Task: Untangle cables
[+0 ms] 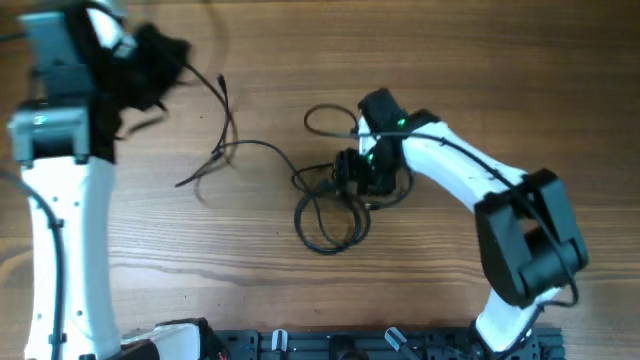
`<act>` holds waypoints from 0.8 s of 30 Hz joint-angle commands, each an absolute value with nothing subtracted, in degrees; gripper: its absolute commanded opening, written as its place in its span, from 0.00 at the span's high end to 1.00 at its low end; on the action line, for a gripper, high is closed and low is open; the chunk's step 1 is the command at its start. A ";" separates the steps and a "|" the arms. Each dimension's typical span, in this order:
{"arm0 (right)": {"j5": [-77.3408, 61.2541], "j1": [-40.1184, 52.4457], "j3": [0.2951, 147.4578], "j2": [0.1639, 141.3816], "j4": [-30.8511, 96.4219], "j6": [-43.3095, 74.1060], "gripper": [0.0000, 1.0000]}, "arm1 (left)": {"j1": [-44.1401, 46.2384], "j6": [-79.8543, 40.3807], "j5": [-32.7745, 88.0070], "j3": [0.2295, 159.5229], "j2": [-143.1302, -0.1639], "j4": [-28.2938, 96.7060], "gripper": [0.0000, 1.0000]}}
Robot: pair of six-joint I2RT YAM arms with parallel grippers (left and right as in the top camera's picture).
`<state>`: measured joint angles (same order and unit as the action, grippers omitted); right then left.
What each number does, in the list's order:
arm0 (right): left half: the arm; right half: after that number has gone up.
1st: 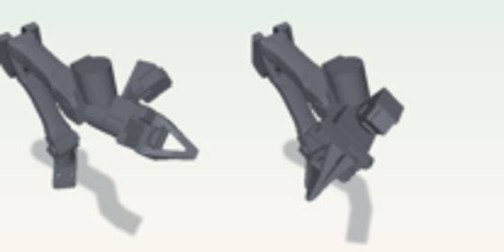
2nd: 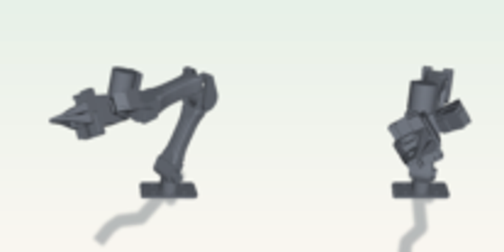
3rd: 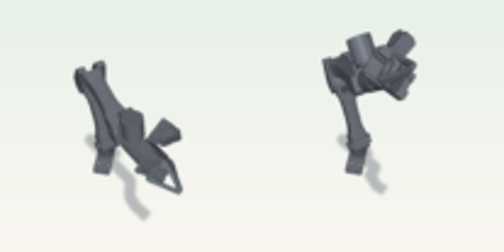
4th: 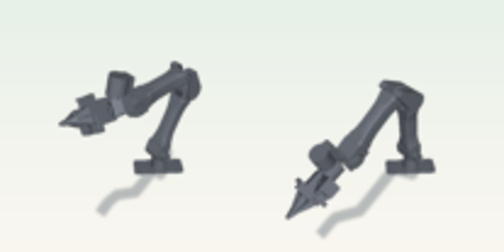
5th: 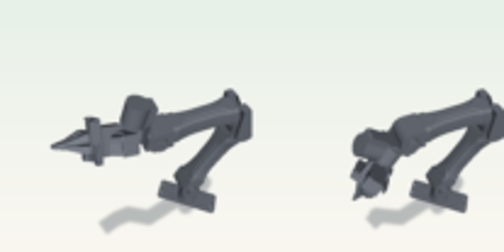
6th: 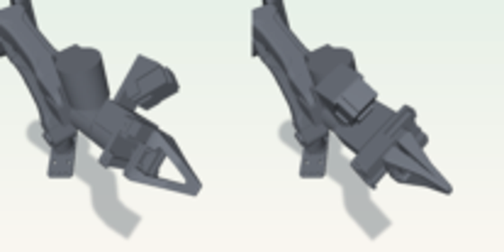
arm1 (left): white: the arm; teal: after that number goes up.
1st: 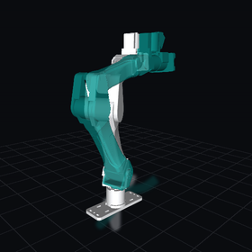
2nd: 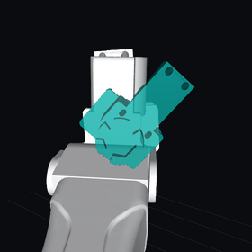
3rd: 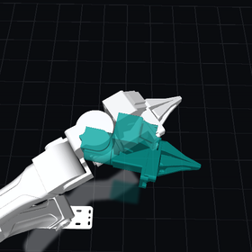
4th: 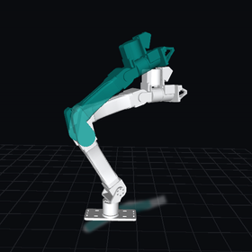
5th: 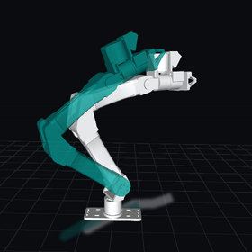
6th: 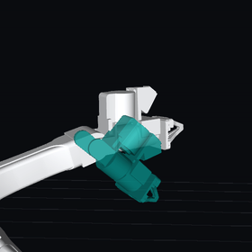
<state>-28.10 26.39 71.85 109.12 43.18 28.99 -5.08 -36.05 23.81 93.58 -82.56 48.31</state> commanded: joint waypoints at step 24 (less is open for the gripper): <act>-40.01 33.74 82.76 89.52 32.10 16.91 0.31 | 1.48 -48.95 44.75 94.04 -81.43 37.50 0.96</act>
<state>-43.55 32.73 83.18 88.18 33.39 16.16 1.87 -48.47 45.04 93.49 -82.48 37.91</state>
